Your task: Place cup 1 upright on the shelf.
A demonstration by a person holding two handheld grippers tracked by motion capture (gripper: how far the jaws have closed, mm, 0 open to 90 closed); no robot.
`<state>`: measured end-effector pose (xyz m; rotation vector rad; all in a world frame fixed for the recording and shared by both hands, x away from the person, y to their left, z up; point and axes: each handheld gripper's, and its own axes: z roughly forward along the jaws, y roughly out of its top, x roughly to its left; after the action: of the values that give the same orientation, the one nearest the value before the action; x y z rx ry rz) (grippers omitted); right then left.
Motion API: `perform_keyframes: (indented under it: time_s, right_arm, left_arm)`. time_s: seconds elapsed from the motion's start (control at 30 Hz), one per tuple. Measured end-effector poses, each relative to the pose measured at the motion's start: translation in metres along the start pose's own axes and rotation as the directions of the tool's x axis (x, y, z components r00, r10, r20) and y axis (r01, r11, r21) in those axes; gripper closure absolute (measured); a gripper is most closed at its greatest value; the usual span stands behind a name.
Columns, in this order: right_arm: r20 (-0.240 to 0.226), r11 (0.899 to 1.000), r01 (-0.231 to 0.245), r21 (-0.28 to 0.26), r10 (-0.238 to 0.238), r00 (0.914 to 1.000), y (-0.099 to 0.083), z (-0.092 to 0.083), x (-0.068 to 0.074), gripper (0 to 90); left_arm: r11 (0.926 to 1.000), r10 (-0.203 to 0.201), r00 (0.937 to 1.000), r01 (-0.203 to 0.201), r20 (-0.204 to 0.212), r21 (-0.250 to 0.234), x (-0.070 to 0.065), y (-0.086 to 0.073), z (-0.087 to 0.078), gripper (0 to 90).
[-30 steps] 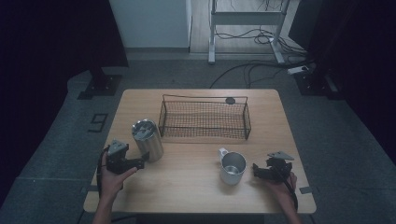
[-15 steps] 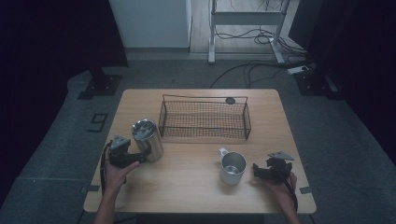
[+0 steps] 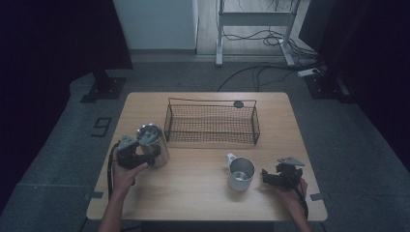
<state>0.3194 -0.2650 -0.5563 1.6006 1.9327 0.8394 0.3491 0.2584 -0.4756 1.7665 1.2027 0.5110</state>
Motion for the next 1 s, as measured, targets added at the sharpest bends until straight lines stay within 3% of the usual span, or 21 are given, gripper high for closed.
perform_keyframes:
  time_s: [0.47,0.73,0.83,1.0]
  right_arm:
    - [0.000,1.000,0.000,0.000,0.000,1.0000,0.000,0.000,0.000,3.5]
    - [0.002,1.000,-0.001,0.000,0.001,1.0000,0.000,0.000,0.000,3.6]
    - [0.003,1.000,0.000,0.001,0.000,1.0000,0.000,0.000,0.000,3.7]
    - [0.002,1.000,-0.001,0.001,0.001,1.0000,0.000,0.000,0.000,3.7]
  left_arm:
    - [0.9997,0.023,0.9992,-0.023,-0.032,-0.008,-0.003,0.005,0.016,1.0]
    - [0.9988,0.047,0.9958,-0.047,-0.078,-0.008,-0.007,0.006,0.025,0.9]
    - [0.9972,0.074,0.9901,-0.073,-0.119,0.012,-0.011,0.007,0.032,1.7]
    - [0.9972,0.075,0.9897,-0.075,-0.122,0.001,-0.010,0.006,0.034,2.8]
